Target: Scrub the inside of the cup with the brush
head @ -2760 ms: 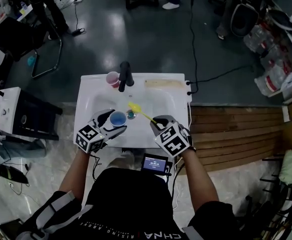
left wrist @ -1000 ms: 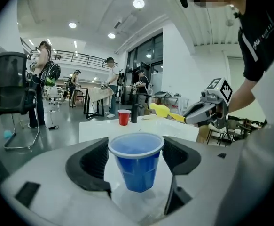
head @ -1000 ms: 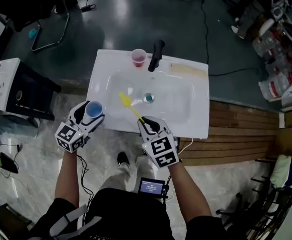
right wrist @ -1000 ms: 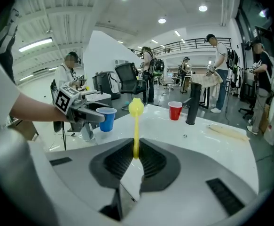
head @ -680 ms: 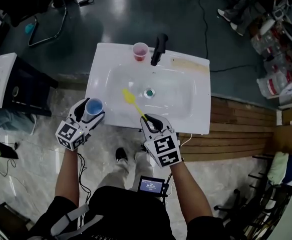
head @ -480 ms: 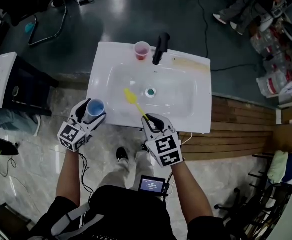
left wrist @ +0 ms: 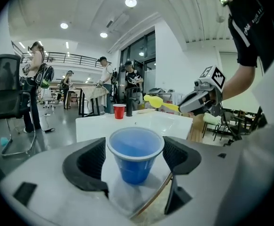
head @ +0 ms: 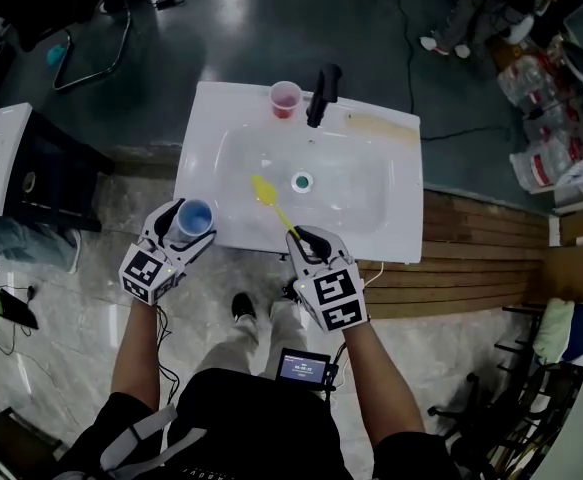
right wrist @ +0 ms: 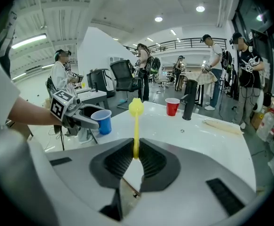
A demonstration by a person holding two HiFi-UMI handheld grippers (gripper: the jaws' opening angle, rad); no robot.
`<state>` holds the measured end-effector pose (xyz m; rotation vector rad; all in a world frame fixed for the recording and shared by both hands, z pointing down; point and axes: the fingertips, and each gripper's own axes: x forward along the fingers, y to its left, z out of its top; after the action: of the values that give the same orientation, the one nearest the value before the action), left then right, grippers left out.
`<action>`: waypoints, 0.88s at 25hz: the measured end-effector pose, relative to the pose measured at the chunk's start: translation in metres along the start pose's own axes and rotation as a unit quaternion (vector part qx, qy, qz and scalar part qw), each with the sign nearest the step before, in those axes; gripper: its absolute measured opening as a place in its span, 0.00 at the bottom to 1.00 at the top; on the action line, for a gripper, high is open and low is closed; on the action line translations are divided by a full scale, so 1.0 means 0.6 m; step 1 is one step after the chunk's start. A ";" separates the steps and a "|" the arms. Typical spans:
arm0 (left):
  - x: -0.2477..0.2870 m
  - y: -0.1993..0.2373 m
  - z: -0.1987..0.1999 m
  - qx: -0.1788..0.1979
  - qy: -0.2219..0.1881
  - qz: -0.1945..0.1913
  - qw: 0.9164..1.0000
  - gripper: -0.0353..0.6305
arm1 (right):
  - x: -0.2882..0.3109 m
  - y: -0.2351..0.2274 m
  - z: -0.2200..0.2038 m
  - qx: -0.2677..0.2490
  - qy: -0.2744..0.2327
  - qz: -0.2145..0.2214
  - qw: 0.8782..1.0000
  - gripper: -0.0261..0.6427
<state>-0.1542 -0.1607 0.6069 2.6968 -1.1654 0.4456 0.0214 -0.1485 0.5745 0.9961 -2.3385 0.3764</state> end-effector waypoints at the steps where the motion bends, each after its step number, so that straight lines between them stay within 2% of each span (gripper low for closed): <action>1: -0.001 -0.001 -0.002 0.001 0.001 0.000 1.000 0.60 | 0.000 0.000 0.000 0.000 0.000 0.000 1.000 0.10; 9: -0.019 0.005 -0.002 -0.018 -0.003 0.009 1.000 0.64 | -0.001 -0.001 -0.007 0.006 0.002 -0.002 1.000 0.10; 18: -0.086 0.012 0.064 -0.006 -0.029 0.034 0.999 0.64 | -0.013 -0.019 0.004 0.013 -0.003 -0.013 1.000 0.10; 19: -0.094 0.009 0.074 -0.013 -0.037 0.035 0.999 0.63 | -0.018 -0.022 0.006 0.014 -0.004 -0.015 1.000 0.10; 22: -0.113 0.004 0.101 -0.036 -0.065 0.040 0.996 0.49 | -0.033 -0.031 0.015 0.024 -0.016 -0.025 0.999 0.10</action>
<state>-0.1878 -0.1328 0.5271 2.6599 -1.2998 0.2360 0.0425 -0.1539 0.5561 1.0890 -2.3372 0.4020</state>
